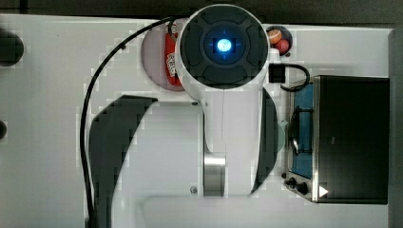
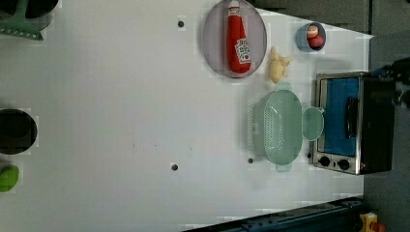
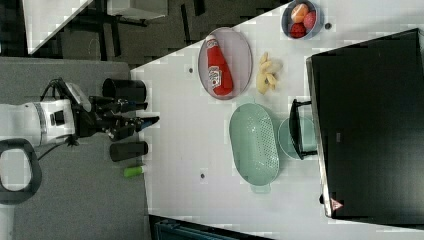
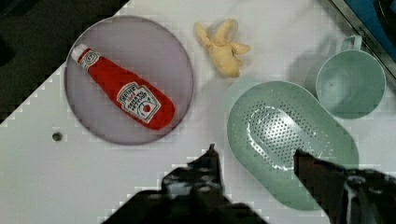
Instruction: Drag strainer right to left.
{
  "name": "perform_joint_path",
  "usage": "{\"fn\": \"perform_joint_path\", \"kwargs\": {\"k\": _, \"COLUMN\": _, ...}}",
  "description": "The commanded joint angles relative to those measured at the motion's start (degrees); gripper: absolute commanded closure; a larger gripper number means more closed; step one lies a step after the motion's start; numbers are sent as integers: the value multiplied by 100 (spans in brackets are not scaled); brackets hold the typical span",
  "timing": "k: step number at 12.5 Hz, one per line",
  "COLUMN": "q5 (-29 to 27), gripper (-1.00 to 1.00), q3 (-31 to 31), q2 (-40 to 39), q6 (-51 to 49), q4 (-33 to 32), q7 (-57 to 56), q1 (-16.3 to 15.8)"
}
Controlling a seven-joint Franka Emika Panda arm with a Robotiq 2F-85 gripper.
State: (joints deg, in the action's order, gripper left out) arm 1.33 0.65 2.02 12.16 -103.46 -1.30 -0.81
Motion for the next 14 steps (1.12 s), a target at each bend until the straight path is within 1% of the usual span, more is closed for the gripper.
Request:
{"fn": "perform_joint_path", "kwargs": {"k": 1, "q5": 127, "gripper": -59, "q3": 365, "q2": 3555, "q6": -1210, "q4": -2315, "q7": 143, "q1": 227}}
{"fn": "perform_joint_path", "kwargs": {"k": 3, "q5": 126, "gripper": -99, "q3": 348, "q2": 3533, "q6": -1184, "q4": -2321, "q7": 143, "q1": 222}}
{"fn": "perform_joint_path", "kwargs": {"k": 6, "q5": 125, "gripper": -100, "q3": 281, "q2": 3278, "q6": -921, "q4": -2511, "q7": 158, "q1": 221}}
{"fn": "perform_joint_path", "kwargs": {"k": 9, "q5": 124, "gripper": -100, "q3": 211, "q2": 2721, "q6": 114, "q4": -2903, "q7": 355, "q1": 221}}
{"fn": "perform_joint_path", "kwargs": {"k": 11, "q5": 124, "gripper": -100, "q3": 177, "q2": 2204, "q6": 909, "q4": -3145, "q7": 828, "q1": 220}}
{"fn": "perform_joint_path", "kwargs": {"k": 14, "q5": 124, "gripper": -100, "q3": 138, "q2": 1257, "q6": 1752, "q4": -3324, "q7": 1728, "q1": 220}}
